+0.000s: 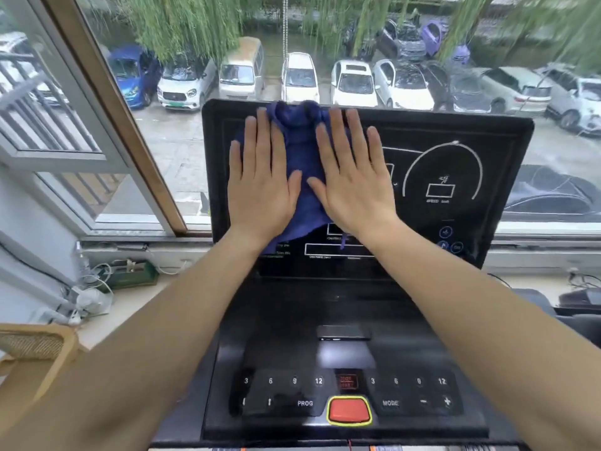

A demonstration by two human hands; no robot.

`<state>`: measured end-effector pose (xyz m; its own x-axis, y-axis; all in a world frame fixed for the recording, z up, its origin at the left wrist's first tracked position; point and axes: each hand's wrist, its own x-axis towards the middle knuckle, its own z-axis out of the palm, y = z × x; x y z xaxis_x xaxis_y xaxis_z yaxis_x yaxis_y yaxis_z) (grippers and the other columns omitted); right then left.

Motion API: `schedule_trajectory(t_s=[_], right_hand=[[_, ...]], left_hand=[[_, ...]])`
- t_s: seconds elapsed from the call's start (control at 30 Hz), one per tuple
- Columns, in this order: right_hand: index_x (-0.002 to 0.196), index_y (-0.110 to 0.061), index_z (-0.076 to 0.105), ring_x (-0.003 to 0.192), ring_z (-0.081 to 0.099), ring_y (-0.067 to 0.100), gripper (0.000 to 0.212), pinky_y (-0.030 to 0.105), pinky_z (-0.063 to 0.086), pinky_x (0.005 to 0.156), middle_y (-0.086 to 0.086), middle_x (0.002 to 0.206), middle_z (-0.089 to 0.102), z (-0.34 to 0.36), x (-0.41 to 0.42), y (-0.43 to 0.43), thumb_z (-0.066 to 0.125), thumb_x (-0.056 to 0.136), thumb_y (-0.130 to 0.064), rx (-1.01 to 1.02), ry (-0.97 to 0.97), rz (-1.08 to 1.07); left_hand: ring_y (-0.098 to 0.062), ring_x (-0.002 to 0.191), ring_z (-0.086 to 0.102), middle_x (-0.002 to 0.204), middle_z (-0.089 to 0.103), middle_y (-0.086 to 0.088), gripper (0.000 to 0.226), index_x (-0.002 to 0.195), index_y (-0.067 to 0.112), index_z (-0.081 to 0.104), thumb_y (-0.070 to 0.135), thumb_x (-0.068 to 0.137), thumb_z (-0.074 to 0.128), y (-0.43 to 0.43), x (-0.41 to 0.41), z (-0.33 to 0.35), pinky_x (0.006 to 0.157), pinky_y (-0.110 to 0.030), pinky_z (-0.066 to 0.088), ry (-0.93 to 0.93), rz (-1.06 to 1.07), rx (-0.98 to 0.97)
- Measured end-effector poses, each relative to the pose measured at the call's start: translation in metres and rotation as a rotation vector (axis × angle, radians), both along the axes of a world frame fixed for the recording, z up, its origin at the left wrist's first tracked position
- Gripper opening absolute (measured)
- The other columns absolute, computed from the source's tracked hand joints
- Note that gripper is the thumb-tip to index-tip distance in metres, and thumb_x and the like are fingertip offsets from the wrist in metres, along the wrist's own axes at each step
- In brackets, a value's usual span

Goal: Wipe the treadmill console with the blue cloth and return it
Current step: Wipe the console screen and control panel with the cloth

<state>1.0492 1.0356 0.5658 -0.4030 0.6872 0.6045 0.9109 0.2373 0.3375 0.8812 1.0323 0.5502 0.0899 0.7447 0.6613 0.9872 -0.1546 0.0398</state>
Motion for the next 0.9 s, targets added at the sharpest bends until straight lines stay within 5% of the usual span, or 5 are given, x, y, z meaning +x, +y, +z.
schedule_trajectory(t_s=[0.33, 0.47, 0.63, 0.77, 0.9], right_hand=[[0.153, 0.001, 0.007, 0.151, 0.010, 0.035, 0.088, 0.043, -0.007, 0.123, 0.020, 0.162, 0.002, -0.121, 0.056, -0.081, 0.053, 0.097, -0.048, -0.191, -0.084, 0.006], [0.156, -0.001, 0.004, 0.153, 0.009, 0.033, 0.082, 0.045, -0.003, 0.123, 0.018, 0.164, -0.007, -0.075, 0.034, -0.045, 0.040, 0.101, -0.050, -0.100, -0.132, 0.078], [0.157, -0.002, 0.004, 0.154, 0.007, 0.034, 0.079, 0.045, -0.005, 0.123, 0.021, 0.166, 0.008, -0.005, 0.050, -0.001, 0.032, 0.102, -0.050, -0.017, 0.082, -0.119], [0.158, -0.002, 0.004, 0.154, 0.003, 0.036, 0.083, 0.041, -0.013, 0.122, 0.022, 0.166, 0.002, -0.041, 0.075, -0.026, 0.040, 0.099, -0.048, -0.109, 0.252, -0.220], [0.154, 0.004, 0.009, 0.151, 0.009, 0.040, 0.091, 0.045, -0.005, 0.124, 0.022, 0.162, 0.004, -0.107, 0.068, -0.073, 0.056, 0.094, -0.046, -0.202, 0.062, -0.095]], left_hand=[[-0.030, 0.150, 0.017, 0.161, 0.006, -0.017, 0.074, 0.152, -0.001, 0.022, 0.041, 0.098, 0.051, -0.071, 0.029, -0.111, 0.122, -0.043, 0.005, 0.316, -0.279, -0.111], [-0.034, 0.149, 0.015, 0.161, 0.011, -0.021, 0.073, 0.152, -0.004, 0.022, 0.041, 0.099, 0.045, -0.042, 0.006, -0.070, 0.122, -0.043, 0.002, 0.316, -0.152, -0.026], [-0.035, 0.151, 0.013, 0.162, 0.016, -0.023, 0.071, 0.153, -0.003, 0.018, 0.039, 0.100, 0.038, 0.005, 0.048, 0.009, 0.122, -0.045, 0.004, 0.068, -0.038, 0.027], [-0.032, 0.152, 0.010, 0.163, 0.010, -0.021, 0.072, 0.155, -0.001, 0.010, 0.040, 0.102, 0.035, -0.013, 0.071, -0.024, 0.123, -0.045, 0.007, 0.174, -0.206, -0.008], [-0.031, 0.151, 0.014, 0.163, 0.006, -0.019, 0.073, 0.153, -0.001, 0.019, 0.044, 0.100, 0.043, -0.051, 0.043, -0.074, 0.122, -0.043, 0.009, 0.330, -0.259, -0.079]])
